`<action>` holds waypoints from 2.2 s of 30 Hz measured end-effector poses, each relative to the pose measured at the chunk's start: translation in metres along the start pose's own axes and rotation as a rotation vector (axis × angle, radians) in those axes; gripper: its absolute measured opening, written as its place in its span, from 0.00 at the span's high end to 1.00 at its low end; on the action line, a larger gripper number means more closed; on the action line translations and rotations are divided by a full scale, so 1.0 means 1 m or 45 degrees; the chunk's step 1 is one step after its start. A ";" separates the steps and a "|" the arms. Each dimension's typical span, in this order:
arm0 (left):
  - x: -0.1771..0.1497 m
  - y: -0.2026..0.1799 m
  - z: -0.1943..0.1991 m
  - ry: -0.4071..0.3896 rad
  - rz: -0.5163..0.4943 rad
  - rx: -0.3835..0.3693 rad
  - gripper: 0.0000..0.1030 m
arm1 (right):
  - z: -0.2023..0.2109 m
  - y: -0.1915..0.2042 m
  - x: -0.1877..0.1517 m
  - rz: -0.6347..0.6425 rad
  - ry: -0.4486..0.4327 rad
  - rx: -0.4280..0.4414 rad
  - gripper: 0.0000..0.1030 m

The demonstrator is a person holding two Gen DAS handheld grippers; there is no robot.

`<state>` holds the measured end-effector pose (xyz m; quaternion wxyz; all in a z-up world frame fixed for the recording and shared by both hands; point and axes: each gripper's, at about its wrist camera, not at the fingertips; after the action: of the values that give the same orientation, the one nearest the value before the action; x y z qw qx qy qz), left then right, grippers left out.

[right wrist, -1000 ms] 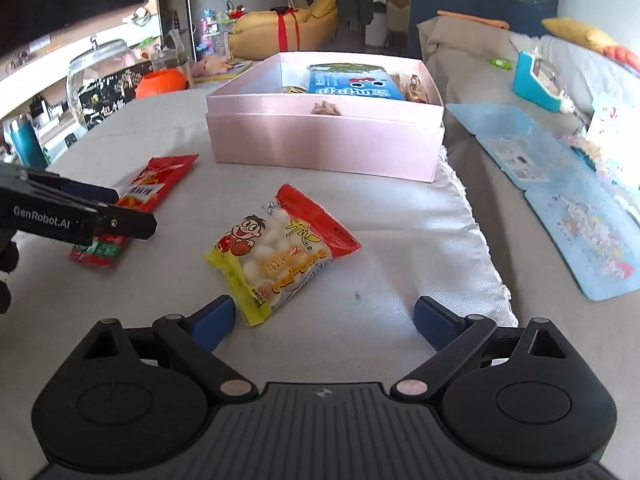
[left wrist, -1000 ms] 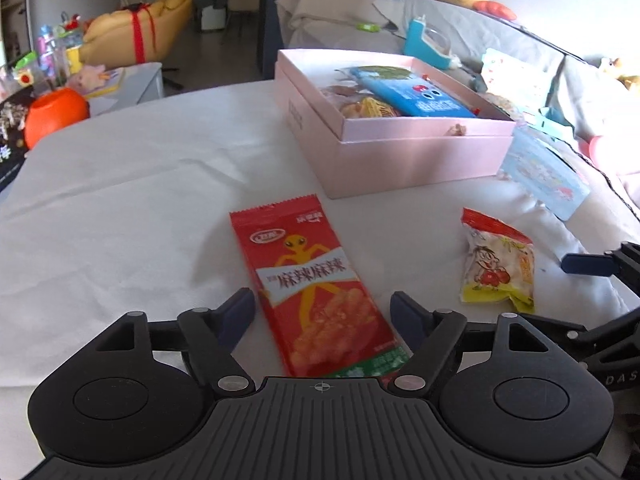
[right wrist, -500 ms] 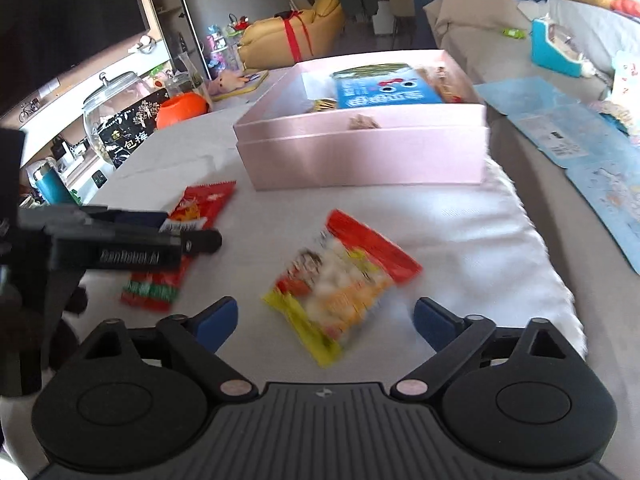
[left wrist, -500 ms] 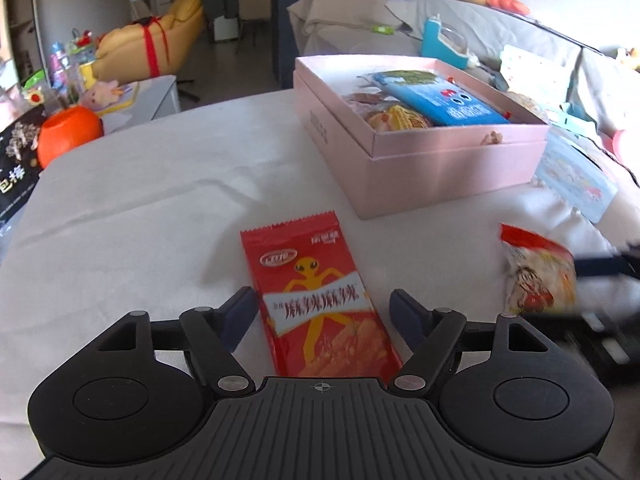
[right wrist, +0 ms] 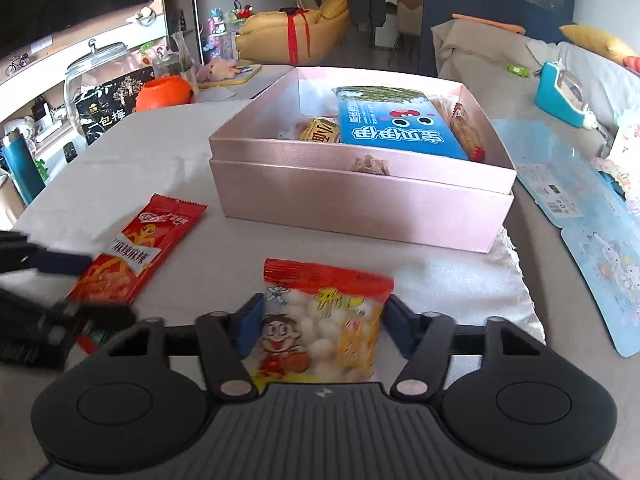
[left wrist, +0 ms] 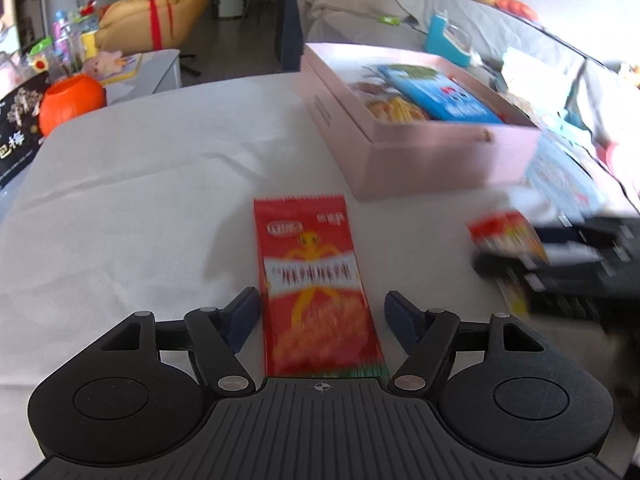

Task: Organize snacks
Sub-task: 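Drop the candy bag into the box with the right tool while the left drops the red packet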

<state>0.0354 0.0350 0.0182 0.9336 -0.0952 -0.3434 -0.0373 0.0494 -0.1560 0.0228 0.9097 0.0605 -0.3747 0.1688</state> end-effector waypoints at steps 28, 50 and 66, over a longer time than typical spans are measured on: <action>0.143 -0.052 0.069 -0.440 -0.068 -0.215 0.41 | 0.104 -0.057 -0.011 -0.134 -0.299 -0.019 0.45; 0.004 -0.001 0.034 -0.248 0.033 -0.005 0.47 | 0.036 -0.060 0.160 -0.214 -0.325 0.085 0.19; -0.036 -0.016 0.008 -0.247 0.035 0.225 0.37 | -0.006 -0.016 -0.017 -0.142 -0.030 -0.094 0.17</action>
<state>0.0011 0.0208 0.0034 0.9012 -0.0206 -0.4326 0.0152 0.0479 -0.1740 0.0072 0.9148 0.0496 -0.3872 0.1033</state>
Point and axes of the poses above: each gripper's, at about its wrist camera, not at the fingertips, and z roughly against the way its jaws point, y to its left, x to its top, and after that the axes turned 4 degrees about -x, right-handed
